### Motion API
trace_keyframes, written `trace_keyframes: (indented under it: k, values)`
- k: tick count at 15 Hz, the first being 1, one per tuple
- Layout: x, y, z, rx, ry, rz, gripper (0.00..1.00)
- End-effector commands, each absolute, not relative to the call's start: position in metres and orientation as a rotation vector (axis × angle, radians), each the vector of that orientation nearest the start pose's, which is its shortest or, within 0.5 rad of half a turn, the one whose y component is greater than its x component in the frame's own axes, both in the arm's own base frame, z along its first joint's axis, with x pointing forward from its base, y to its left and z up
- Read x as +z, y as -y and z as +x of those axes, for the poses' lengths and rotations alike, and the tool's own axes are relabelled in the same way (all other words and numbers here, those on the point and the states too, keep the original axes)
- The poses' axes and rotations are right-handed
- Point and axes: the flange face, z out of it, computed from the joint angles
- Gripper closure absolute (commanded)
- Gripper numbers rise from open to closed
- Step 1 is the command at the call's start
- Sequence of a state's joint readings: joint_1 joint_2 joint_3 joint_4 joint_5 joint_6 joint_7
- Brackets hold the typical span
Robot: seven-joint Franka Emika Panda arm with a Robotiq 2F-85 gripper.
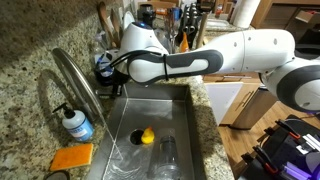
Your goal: Close the tap
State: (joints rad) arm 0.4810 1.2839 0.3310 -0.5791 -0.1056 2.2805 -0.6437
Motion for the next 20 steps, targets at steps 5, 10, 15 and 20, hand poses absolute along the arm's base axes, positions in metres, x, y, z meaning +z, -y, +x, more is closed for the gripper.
trace_keyframes:
  k: [5, 10, 15, 20]
  values:
    - [0.249, -0.52, 0.657, -0.503, 1.745, -2.238, 0.97]
    - [0.266, -0.483, 0.689, -0.614, 1.706, -2.368, 0.67]
    - [0.27, -0.483, 0.69, -0.625, 1.703, -2.375, 0.3]
    - [0.298, -0.49, 0.679, -0.569, 1.714, -2.572, 0.01]
